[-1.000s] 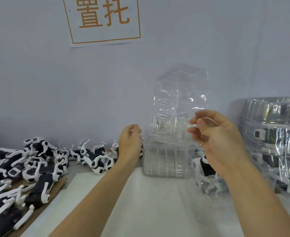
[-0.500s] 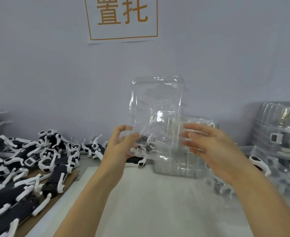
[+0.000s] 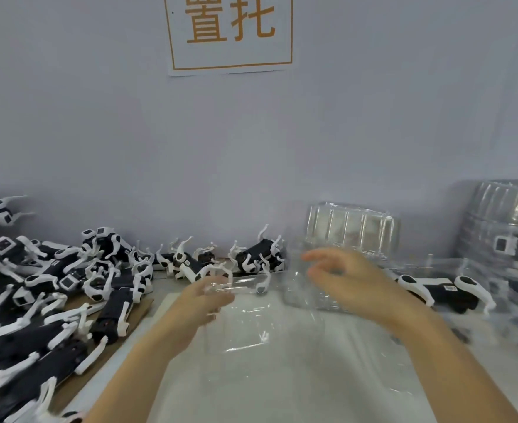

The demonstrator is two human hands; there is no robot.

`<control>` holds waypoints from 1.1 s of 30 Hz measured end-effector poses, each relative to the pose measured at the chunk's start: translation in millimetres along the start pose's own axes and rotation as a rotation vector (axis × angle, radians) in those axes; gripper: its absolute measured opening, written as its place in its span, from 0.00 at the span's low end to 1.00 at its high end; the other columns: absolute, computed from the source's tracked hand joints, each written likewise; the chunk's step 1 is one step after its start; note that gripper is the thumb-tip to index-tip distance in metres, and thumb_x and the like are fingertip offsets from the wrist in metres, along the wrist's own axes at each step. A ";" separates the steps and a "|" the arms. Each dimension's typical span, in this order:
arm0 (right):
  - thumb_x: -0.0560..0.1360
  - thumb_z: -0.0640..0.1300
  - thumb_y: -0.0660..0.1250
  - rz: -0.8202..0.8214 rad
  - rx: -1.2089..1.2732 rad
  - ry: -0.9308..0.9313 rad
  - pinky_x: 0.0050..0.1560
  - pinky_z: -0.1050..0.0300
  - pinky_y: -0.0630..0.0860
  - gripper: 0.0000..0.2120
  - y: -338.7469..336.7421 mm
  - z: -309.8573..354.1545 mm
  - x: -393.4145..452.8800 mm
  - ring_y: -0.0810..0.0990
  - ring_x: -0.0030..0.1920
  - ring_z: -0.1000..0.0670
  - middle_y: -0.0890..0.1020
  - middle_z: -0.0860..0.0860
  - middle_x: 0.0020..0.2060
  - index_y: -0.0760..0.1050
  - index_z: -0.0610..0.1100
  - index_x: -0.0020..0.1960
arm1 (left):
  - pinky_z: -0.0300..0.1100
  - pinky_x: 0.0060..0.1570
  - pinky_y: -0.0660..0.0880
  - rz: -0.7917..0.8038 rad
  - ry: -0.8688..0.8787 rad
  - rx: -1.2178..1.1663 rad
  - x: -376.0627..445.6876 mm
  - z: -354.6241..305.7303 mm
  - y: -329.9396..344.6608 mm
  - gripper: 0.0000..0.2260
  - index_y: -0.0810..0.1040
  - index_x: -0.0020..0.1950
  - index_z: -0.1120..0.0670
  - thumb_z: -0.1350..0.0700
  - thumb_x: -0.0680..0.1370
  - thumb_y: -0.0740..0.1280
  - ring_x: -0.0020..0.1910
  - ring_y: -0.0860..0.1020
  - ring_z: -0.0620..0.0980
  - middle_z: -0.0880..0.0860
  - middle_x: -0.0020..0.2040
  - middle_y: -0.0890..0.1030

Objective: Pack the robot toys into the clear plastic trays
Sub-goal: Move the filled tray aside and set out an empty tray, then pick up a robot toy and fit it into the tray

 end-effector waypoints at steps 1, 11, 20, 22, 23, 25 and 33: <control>0.80 0.53 0.63 0.086 -0.114 0.026 0.47 0.68 0.71 0.15 11.6 -3.1 -1.2 0.77 0.56 0.61 0.77 0.60 0.60 0.73 0.61 0.67 | 0.51 0.63 0.71 -0.007 -0.007 -0.013 1.5 5.2 4.6 0.27 0.78 0.63 0.49 0.49 0.65 0.77 0.56 0.76 0.54 0.60 0.61 0.79; 0.81 0.55 0.61 0.421 -0.671 0.156 0.56 0.60 0.70 0.15 49.6 -22.8 -10.3 0.76 0.63 0.51 0.77 0.56 0.64 0.78 0.56 0.65 | 0.33 0.43 0.68 -0.377 0.214 0.176 37.7 -6.1 -18.8 0.10 0.81 0.46 0.44 0.56 0.81 0.64 0.50 0.77 0.39 0.39 0.47 0.81; 0.80 0.56 0.61 0.441 -0.633 0.144 0.51 0.59 0.72 0.13 46.1 -27.1 -11.3 0.78 0.57 0.53 0.80 0.59 0.59 0.79 0.59 0.61 | 0.40 0.58 0.69 -0.014 -0.073 0.435 97.2 22.7 15.1 0.19 0.73 0.73 0.49 0.57 0.82 0.62 0.62 0.73 0.50 0.49 0.65 0.73; 0.80 0.56 0.61 0.442 -0.619 0.138 0.52 0.59 0.72 0.13 45.1 -27.0 -10.9 0.78 0.56 0.54 0.80 0.59 0.59 0.79 0.59 0.61 | 0.34 0.54 0.68 -0.064 0.034 0.475 100.4 16.0 13.8 0.18 0.75 0.71 0.50 0.59 0.81 0.65 0.61 0.73 0.48 0.48 0.64 0.75; 0.80 0.56 0.61 0.445 -0.612 0.138 0.51 0.59 0.72 0.13 44.8 -27.4 -10.9 0.78 0.56 0.54 0.80 0.59 0.59 0.79 0.58 0.61 | 0.32 0.48 0.68 -0.128 0.105 0.503 99.9 9.3 12.0 0.17 0.78 0.69 0.50 0.61 0.80 0.66 0.53 0.75 0.45 0.47 0.58 0.78; 0.80 0.56 0.61 0.449 -0.601 0.139 0.51 0.59 0.72 0.14 44.3 -28.2 -10.6 0.78 0.57 0.53 0.80 0.59 0.60 0.79 0.58 0.62 | 0.35 0.42 0.68 -0.295 0.220 0.509 94.8 -5.0 4.7 0.14 0.83 0.62 0.52 0.64 0.78 0.68 0.39 0.73 0.42 0.48 0.48 0.82; 0.80 0.53 0.61 0.436 -0.591 0.131 0.48 0.61 0.71 0.13 43.6 -28.8 -9.1 0.78 0.59 0.52 0.78 0.58 0.62 0.78 0.59 0.63 | 0.31 0.35 0.68 -0.504 0.468 0.531 58.4 -83.5 -7.6 0.11 0.84 0.59 0.50 0.60 0.78 0.70 0.32 0.74 0.39 0.42 0.37 0.78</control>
Point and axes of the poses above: each hand's wrist, its own x-axis towards the middle knuckle, its own y-axis out of the palm, z = x × y, the point moved 9 cm from there along x, towards the middle knuckle
